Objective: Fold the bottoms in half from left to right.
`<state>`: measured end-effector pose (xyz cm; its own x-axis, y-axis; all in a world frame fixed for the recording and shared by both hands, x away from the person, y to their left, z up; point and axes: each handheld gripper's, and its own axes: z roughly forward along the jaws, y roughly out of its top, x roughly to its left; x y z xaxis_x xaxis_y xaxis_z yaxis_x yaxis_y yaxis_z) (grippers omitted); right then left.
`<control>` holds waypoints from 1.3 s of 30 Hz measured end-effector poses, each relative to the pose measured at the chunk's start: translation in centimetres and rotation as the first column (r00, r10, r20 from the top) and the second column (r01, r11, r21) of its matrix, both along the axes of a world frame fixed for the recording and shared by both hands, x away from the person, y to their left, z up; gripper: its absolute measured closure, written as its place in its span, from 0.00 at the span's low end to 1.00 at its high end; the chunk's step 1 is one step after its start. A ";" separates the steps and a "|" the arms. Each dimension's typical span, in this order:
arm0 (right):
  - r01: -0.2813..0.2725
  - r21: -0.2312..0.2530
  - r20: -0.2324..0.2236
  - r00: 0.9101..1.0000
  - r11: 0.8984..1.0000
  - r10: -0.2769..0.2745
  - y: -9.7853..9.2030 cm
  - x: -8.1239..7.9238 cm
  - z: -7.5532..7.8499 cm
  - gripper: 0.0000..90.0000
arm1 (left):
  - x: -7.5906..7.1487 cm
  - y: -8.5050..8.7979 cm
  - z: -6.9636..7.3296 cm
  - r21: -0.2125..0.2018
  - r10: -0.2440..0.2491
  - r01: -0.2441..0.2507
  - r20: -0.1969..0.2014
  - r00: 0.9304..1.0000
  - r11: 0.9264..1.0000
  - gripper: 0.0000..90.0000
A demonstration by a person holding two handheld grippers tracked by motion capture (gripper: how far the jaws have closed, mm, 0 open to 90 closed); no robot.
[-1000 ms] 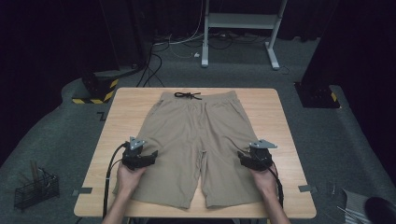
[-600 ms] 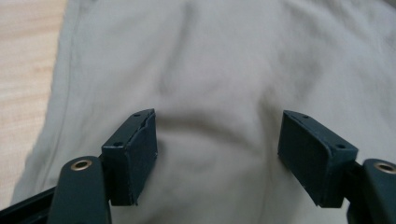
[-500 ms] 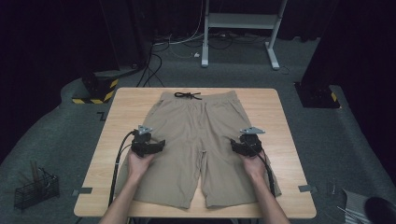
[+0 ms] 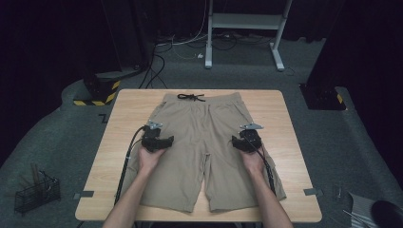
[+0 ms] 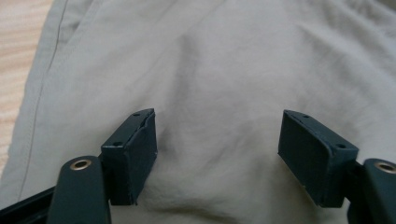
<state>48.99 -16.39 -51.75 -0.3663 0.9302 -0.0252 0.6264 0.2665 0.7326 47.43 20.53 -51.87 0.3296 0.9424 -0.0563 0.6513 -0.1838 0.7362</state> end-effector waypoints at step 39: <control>-0.042 0.004 0.005 0.999 0.999 0.042 -0.1 -2.4 -0.6 0.46 | -2.7 -1.3 -0.8 0.053 -0.028 0.026 0.038 0.999 0.998 0.34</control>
<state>46.60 -16.49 -52.35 -0.4048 0.9141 -0.0233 0.6112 0.2895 0.7366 44.78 19.24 -52.69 0.3559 0.9345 0.0060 0.6167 -0.2397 0.7498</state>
